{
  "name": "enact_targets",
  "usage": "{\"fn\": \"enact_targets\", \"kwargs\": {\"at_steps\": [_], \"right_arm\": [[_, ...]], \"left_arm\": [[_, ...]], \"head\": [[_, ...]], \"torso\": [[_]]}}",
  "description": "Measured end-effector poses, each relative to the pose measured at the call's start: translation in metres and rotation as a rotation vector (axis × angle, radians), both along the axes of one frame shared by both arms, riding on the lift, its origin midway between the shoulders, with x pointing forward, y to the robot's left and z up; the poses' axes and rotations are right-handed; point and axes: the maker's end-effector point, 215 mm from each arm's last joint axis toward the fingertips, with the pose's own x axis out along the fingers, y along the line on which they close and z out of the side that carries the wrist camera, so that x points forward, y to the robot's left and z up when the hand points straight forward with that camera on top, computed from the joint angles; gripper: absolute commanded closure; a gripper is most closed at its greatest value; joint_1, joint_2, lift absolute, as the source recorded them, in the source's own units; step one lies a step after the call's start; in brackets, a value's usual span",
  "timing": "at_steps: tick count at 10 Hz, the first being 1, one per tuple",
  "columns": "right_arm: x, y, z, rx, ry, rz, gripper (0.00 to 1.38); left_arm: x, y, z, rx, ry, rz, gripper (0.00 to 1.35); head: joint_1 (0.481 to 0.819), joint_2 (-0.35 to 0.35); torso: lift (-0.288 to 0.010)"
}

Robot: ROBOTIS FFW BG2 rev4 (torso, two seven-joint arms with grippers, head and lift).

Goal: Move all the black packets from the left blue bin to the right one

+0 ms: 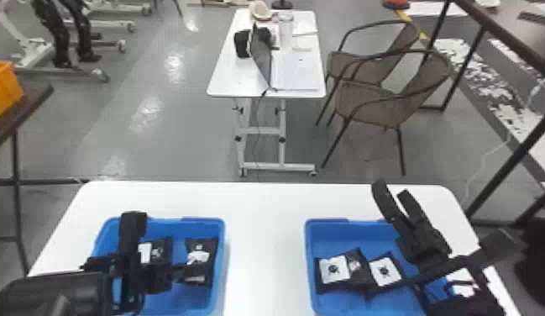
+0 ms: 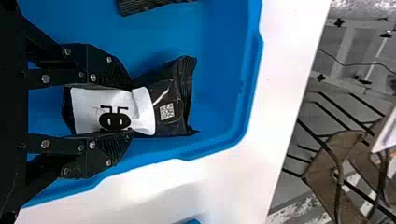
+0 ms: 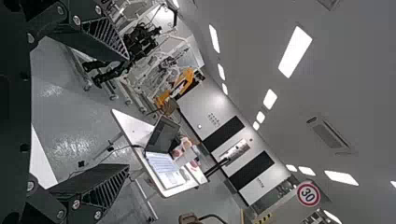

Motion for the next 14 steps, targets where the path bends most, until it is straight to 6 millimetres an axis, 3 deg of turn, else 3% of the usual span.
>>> {"fn": "enact_targets", "kwargs": {"at_steps": [2, 4, 7, 11, 14], "right_arm": [[0.000, 0.001, 0.000, 0.006, 0.001, 0.001, 0.21], [0.002, 0.011, 0.002, 0.029, -0.002, 0.027, 0.21], [0.011, 0.037, 0.009, 0.047, -0.016, 0.107, 0.21], [0.018, 0.080, 0.022, 0.013, -0.034, 0.295, 0.21], [0.017, 0.103, 0.017, 0.044, 0.005, 0.364, 0.21]], "left_arm": [[0.002, -0.004, 0.038, -0.039, -0.080, 0.014, 0.82], [0.014, -0.024, 0.079, -0.087, -0.166, -0.060, 0.82], [0.056, -0.053, 0.132, 0.022, -0.305, -0.326, 0.82], [0.101, -0.124, 0.162, 0.131, -0.426, -0.620, 0.82], [0.108, -0.186, 0.180, 0.058, -0.489, -0.734, 0.82]], "head": [[0.695, -0.006], [0.695, -0.016], [0.695, -0.021], [0.695, -0.045], [0.695, -0.084]], "torso": [[0.000], [0.000], [0.000], [0.000], [0.000]]}}
